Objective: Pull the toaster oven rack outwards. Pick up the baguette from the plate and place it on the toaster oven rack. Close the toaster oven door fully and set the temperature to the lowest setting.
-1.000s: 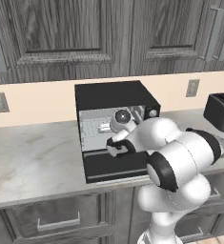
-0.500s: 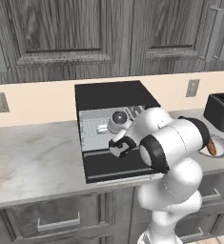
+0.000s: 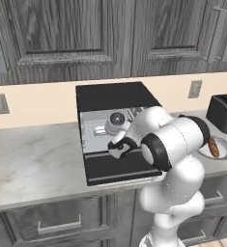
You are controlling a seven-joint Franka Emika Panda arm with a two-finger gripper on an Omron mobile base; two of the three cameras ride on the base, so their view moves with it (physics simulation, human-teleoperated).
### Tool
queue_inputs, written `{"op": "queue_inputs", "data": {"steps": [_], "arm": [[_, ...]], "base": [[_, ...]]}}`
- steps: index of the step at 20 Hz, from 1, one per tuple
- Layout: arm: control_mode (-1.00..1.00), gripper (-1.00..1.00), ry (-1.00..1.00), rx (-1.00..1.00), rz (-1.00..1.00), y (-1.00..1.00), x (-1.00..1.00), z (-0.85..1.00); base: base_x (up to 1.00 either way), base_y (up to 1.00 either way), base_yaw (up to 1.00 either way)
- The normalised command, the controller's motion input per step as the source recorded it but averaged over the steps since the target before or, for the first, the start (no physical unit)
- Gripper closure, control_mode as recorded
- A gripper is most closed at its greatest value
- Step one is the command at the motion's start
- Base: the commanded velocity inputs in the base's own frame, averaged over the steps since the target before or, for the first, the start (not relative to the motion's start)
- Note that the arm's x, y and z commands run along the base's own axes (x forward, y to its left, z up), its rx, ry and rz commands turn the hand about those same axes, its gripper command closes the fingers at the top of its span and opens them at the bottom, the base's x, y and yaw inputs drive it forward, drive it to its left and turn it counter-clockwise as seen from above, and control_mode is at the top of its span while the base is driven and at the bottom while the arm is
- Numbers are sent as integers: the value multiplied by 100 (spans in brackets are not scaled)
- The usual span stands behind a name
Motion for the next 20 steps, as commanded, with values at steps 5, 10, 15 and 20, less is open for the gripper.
{"op": "queue_inputs", "data": {"steps": [5, 10, 15, 20], "arm": [[-100, -100, 40, 1, 0, 12, -19, -42], [-100, -100, 52, 0, 0, 25, -58, -51], [-100, -100, 43, 0, 1, 37, -93, -61], [-100, -100, 41, 0, 2, 52, -100, -62]], "base": [[0, 0, 0], [0, 0, 0], [0, 0, 0], [0, 0, 0]]}}
